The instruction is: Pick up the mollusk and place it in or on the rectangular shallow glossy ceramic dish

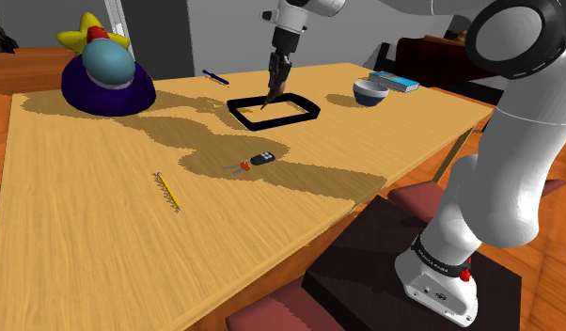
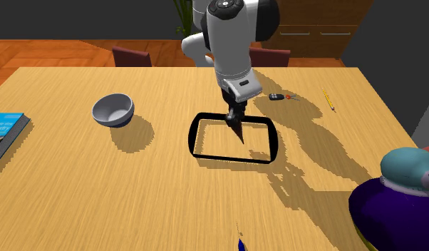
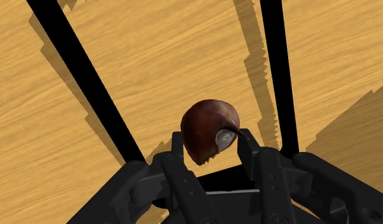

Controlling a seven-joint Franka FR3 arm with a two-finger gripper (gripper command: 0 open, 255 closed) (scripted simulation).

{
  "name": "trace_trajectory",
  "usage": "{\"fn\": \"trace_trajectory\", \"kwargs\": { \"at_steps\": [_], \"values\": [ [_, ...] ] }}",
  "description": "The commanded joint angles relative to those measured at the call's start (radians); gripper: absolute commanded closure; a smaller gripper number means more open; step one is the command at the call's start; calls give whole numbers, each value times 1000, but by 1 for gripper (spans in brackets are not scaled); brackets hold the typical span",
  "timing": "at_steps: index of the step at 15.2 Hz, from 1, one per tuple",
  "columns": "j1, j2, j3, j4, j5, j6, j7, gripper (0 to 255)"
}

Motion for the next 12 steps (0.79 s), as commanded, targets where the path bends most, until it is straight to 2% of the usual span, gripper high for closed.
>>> {"fn": "trace_trajectory", "kwargs": {
  "at_steps": [1,10,11,12],
  "values": [
    [1,-1,1,-30,1,28,-5,255],
    [2,-2,1,-45,1,43,-7,255],
    [2,-2,1,-45,1,43,-7,0],
    [2,-2,1,-45,1,43,-7,0]
  ]
}}
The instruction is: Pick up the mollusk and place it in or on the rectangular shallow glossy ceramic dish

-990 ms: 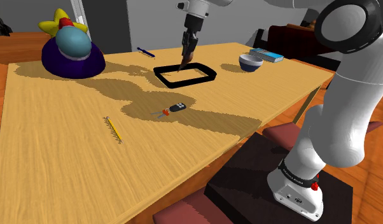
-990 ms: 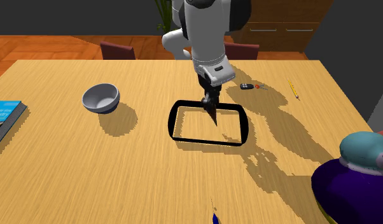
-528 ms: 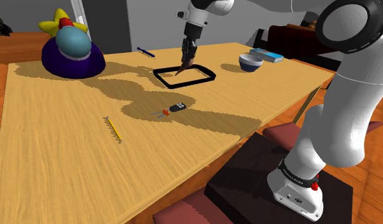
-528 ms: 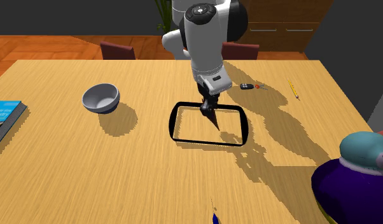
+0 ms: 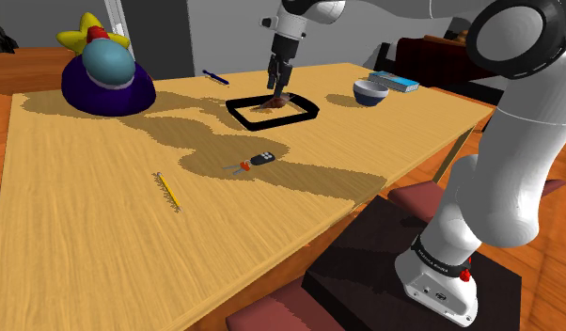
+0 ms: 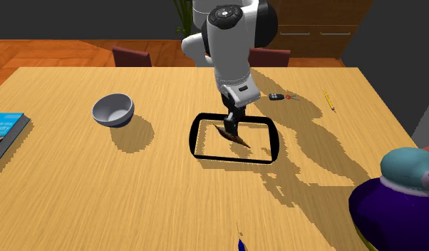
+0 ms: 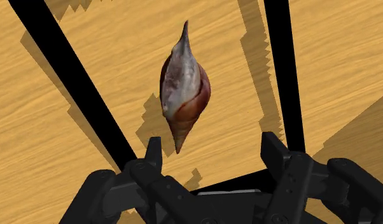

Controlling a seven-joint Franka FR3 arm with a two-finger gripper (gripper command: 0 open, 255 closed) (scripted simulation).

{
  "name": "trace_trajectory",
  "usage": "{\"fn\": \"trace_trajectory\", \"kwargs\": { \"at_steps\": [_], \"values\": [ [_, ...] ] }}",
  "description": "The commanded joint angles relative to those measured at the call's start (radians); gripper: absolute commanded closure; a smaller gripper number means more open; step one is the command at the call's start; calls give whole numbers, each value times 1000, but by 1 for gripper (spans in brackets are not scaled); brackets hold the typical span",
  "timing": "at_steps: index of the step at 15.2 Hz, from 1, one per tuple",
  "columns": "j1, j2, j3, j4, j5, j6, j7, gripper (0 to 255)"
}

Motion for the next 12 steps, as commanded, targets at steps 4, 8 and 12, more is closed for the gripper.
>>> {"fn": "trace_trajectory", "kwargs": {
  "at_steps": [4,8,12],
  "values": [
    [0,0,0,0,0,0,0,0],
    [-14,2,-9,127,-2,-127,5,0],
    [-14,2,-9,127,-2,-127,5,0]
  ]
}}
